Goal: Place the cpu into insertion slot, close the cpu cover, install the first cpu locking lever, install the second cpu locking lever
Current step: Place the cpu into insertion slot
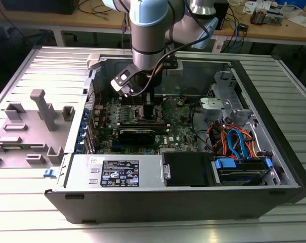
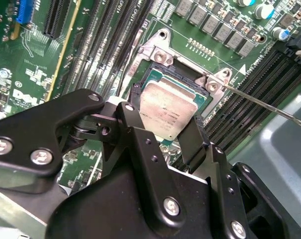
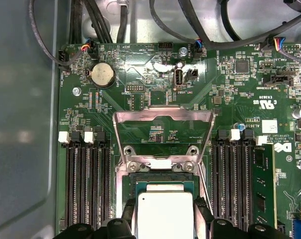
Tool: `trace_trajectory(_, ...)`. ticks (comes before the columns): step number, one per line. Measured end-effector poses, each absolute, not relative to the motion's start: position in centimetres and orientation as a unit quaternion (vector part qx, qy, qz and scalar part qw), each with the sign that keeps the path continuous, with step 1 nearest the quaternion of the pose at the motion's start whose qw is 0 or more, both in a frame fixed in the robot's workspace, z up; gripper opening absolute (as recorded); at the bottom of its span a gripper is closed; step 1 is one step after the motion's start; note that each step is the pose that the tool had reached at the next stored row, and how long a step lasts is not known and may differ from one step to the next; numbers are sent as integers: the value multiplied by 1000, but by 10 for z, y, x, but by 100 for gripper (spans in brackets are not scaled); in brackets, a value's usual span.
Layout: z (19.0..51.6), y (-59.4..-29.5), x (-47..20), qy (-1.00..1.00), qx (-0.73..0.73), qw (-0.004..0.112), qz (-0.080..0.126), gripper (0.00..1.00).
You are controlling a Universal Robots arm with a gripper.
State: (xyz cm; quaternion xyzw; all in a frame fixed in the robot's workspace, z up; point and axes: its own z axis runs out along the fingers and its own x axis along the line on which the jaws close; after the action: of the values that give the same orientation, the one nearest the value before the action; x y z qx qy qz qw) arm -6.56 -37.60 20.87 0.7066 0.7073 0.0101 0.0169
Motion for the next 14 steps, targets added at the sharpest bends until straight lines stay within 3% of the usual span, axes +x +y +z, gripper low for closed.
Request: trace_trajectory(14, 205, -373, -66, 714, 700, 17, 10, 55)
